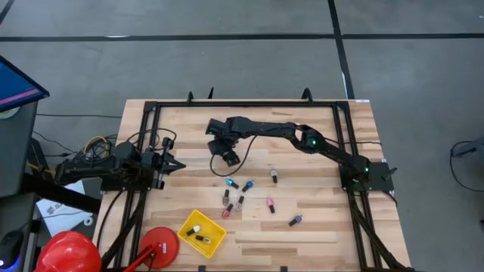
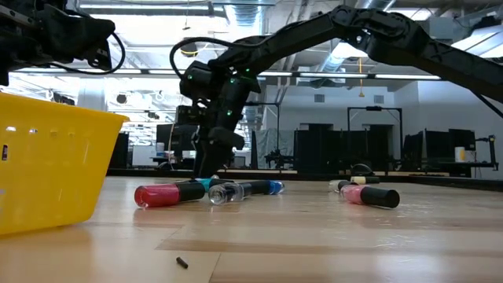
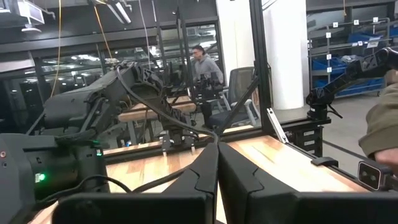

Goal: Pick & Place Nail Polish
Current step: Put the white nail polish into the yellow basket

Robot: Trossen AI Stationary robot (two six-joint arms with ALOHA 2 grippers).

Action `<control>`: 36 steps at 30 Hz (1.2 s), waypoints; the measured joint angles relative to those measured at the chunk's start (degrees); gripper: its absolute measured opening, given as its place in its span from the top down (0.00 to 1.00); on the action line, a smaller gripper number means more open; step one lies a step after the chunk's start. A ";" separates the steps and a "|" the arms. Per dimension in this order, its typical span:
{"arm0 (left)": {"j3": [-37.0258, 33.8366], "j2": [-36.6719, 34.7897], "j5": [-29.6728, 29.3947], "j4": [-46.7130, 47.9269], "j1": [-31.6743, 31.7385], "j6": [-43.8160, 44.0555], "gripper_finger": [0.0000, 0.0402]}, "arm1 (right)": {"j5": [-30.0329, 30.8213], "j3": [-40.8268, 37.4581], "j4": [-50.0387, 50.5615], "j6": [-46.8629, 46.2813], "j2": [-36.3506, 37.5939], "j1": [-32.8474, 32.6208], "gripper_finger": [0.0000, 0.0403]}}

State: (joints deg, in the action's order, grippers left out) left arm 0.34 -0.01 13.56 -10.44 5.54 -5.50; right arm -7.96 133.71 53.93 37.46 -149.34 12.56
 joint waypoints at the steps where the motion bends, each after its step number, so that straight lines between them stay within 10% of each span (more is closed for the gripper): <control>1: 0.00 0.00 0.00 -0.03 0.00 0.00 1.00 | 0.37 0.00 0.13 -0.01 0.00 -0.06 0.41; 15: 0.00 0.00 0.00 -0.08 -0.01 -0.01 1.00 | 0.77 0.15 1.43 -3.28 -0.50 -0.75 0.91; 36: 0.00 0.00 0.00 -0.39 -0.02 -0.02 1.00 | 2.82 1.01 -1.19 -7.57 8.97 -8.52 0.99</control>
State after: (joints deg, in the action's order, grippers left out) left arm 0.34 -0.01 13.56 -10.83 5.52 -5.52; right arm -5.14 134.72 52.74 29.89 -140.37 4.04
